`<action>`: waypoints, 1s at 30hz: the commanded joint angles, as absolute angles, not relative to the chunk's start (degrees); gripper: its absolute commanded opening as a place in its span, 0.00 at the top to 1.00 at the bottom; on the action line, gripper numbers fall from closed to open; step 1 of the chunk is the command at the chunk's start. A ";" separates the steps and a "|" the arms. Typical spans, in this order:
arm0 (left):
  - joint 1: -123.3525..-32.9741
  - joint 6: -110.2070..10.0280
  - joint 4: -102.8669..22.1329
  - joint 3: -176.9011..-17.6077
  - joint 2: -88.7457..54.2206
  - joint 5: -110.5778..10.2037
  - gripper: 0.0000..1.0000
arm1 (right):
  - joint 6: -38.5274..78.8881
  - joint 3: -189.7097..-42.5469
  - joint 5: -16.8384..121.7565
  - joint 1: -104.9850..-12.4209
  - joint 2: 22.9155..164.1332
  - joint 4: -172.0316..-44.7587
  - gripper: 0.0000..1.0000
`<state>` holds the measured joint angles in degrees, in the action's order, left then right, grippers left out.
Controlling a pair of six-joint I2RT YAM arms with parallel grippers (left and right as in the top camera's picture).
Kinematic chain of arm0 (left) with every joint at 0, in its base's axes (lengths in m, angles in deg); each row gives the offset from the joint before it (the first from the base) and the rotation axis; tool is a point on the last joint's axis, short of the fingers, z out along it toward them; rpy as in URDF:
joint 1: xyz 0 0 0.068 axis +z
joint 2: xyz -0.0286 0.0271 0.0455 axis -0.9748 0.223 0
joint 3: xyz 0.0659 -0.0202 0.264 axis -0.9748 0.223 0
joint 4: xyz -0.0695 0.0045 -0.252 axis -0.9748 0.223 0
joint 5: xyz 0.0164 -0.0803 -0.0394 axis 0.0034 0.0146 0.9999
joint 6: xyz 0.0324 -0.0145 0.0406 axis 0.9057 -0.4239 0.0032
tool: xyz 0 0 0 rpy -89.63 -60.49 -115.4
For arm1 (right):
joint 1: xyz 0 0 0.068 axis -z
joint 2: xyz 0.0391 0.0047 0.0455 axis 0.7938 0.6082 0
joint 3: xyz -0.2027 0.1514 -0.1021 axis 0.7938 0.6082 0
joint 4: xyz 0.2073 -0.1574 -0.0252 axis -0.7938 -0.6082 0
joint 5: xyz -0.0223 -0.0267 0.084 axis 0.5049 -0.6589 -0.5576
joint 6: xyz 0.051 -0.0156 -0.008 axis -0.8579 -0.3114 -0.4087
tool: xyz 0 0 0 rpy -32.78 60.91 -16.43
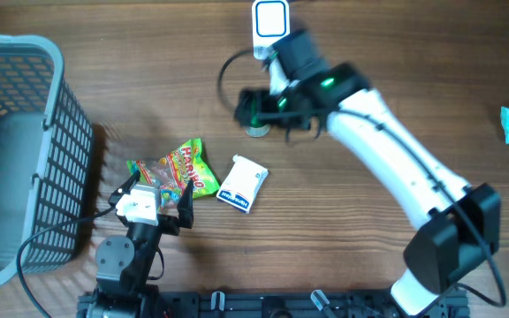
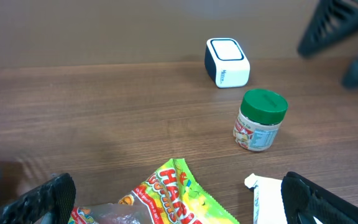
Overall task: Scan the item barcode
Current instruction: 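Carry the light-blue pouch right and drop it at the table edge, then grasp the white Hansaplast pack with the right gripper and lift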
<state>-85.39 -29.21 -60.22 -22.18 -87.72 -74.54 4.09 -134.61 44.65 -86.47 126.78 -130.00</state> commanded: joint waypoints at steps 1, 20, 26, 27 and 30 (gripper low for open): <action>-85.65 -29.75 -60.38 -21.76 -87.98 -74.84 0.00 | -11.08 -134.37 50.83 -91.59 127.46 -138.31 0.00; -85.65 -29.75 -60.38 -21.76 -87.98 -74.84 0.00 | -27.42 -134.52 51.70 -95.65 144.09 -131.31 0.01; -85.65 -29.73 -60.38 -21.76 -87.98 -74.84 0.00 | -29.15 -134.52 54.42 -95.56 147.63 -130.11 0.01; -85.65 -29.73 -60.38 -21.76 -87.98 -74.84 0.00 | -29.15 -134.52 54.98 -95.43 148.00 -130.07 0.01; -85.65 -29.75 -60.38 -21.76 -87.98 -74.84 0.00 | -29.06 -134.52 56.71 -95.32 149.86 -130.46 0.00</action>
<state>-85.39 -29.21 -60.20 -22.15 -87.74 -74.54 -28.10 -133.49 53.74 -95.83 147.17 -130.26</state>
